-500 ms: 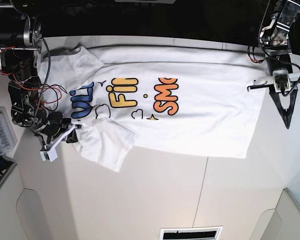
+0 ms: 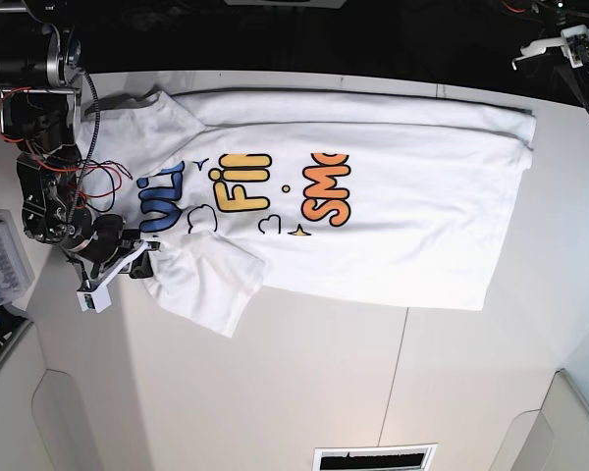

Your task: Layout the t-shirt on the table in an organized manner, then fold the t-shirt properly

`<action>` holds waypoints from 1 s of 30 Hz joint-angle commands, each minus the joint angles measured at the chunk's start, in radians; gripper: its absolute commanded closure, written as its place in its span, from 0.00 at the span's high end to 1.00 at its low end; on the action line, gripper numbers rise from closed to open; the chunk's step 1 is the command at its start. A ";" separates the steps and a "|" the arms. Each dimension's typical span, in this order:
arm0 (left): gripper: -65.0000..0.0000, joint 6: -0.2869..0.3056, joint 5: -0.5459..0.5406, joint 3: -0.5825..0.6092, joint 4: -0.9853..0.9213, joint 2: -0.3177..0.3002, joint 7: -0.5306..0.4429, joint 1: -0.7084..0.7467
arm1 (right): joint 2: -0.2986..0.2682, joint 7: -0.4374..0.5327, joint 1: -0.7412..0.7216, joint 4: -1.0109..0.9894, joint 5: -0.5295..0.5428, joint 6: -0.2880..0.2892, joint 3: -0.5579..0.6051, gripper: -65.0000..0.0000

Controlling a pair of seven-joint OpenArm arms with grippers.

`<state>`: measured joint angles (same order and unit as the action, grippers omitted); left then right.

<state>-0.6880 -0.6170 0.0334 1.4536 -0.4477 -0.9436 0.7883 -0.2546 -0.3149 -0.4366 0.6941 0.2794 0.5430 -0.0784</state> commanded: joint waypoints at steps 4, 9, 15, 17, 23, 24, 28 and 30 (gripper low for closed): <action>0.00 -0.010 -0.039 -0.006 -0.023 0.039 0.068 0.047 | -0.011 -0.004 0.003 0.010 -0.010 0.000 -0.001 0.00; 0.00 0.089 -0.041 -0.006 -0.173 0.116 0.267 0.030 | -0.011 0.035 0.018 0.010 -0.010 0.000 -0.001 0.00; 0.00 0.303 -0.033 -0.006 -0.413 0.161 0.357 -0.027 | -0.011 0.035 0.019 0.010 -0.011 0.000 -0.001 0.00; 0.00 0.364 -0.018 -0.006 -0.476 0.163 0.419 -0.048 | -0.011 0.035 0.019 0.010 -0.010 0.000 -0.001 0.00; 0.00 0.830 0.119 -0.006 -0.611 0.163 0.906 -0.122 | -0.011 0.035 0.019 0.010 -0.010 0.000 -0.001 0.00; 0.00 0.933 0.143 -0.006 -0.632 0.165 0.976 -0.138 | -0.010 0.035 0.019 0.010 -0.010 0.000 -0.001 0.00; 0.00 1.154 0.241 0.010 -0.699 0.165 1.091 -0.197 | -0.008 0.034 0.019 0.010 -0.010 0.000 -0.001 0.00; 0.00 1.150 0.303 0.023 -0.726 0.165 1.094 -0.224 | -0.009 0.034 0.019 0.010 -0.011 0.000 -0.001 0.00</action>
<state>0.4530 -0.3103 0.0574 0.7250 -0.2714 0.1467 0.5503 -0.2546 -0.2543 -0.4072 0.6956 0.2874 0.5468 -0.0784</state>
